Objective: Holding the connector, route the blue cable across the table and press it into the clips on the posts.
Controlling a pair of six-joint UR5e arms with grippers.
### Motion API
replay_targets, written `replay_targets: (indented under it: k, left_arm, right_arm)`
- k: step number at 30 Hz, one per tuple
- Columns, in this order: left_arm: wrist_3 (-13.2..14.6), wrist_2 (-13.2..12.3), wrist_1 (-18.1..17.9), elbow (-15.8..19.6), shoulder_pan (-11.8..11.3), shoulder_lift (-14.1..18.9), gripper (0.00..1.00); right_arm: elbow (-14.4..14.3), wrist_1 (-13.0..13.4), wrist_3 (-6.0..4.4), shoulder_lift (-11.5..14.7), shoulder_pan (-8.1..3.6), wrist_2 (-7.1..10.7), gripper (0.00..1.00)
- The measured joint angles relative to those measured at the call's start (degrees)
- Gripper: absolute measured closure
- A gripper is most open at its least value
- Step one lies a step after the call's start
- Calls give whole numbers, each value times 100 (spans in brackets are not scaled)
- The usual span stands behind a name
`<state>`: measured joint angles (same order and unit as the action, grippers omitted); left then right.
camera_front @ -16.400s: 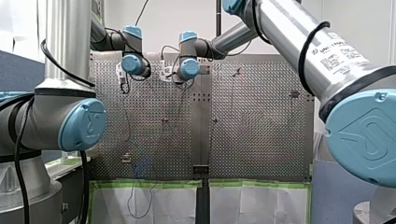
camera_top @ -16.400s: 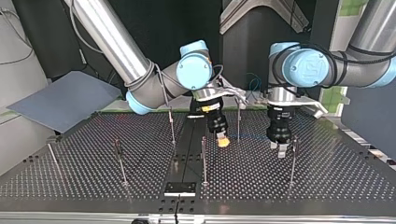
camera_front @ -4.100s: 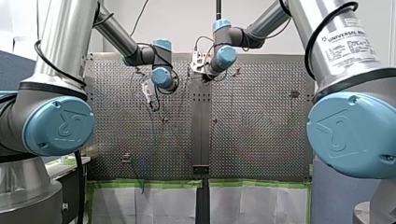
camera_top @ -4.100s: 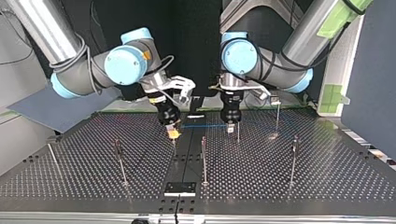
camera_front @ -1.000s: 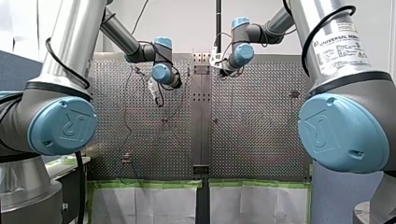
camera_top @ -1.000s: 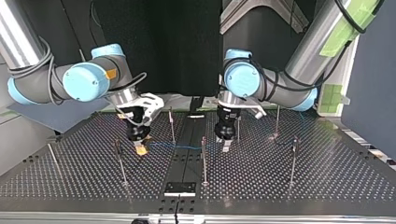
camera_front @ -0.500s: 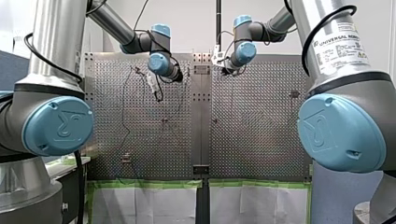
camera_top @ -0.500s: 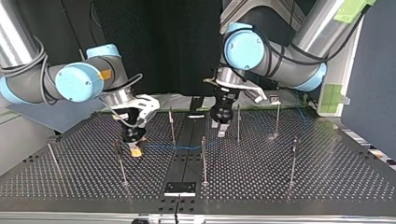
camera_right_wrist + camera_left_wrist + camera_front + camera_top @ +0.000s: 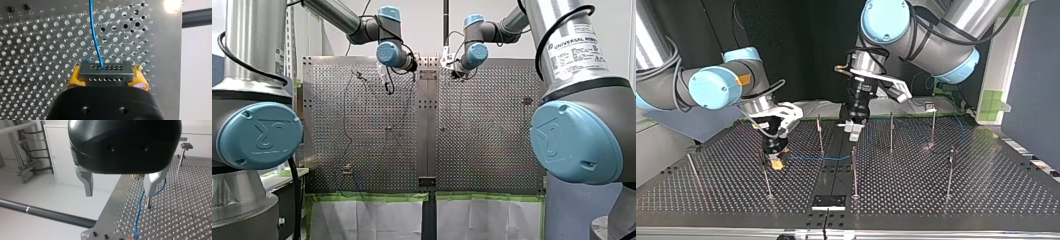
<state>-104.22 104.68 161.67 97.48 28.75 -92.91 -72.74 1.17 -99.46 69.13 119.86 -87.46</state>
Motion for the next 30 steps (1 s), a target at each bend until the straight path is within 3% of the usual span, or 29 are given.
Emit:
replay_targets:
  k: [6, 11, 23, 30]
  left_arm:
    - [285, 376, 288, -364, 392, -348, 0]
    - [372, 514, 422, -693, 603, -676, 0]
    - [527, 816, 788, -1392, 558, -1343, 0]
    - [639, 1055, 790, -1819, 511, -1432, 0]
  right_arm:
    - [-3, -2, -8, 2, -2, 0, 100]
    - [-4, 1, -19, 1, -10, 0, 100]
    - [-6, 0, -30, 1, -19, 15, 100]
    - [-6, 6, -31, -1, -19, 17, 100]
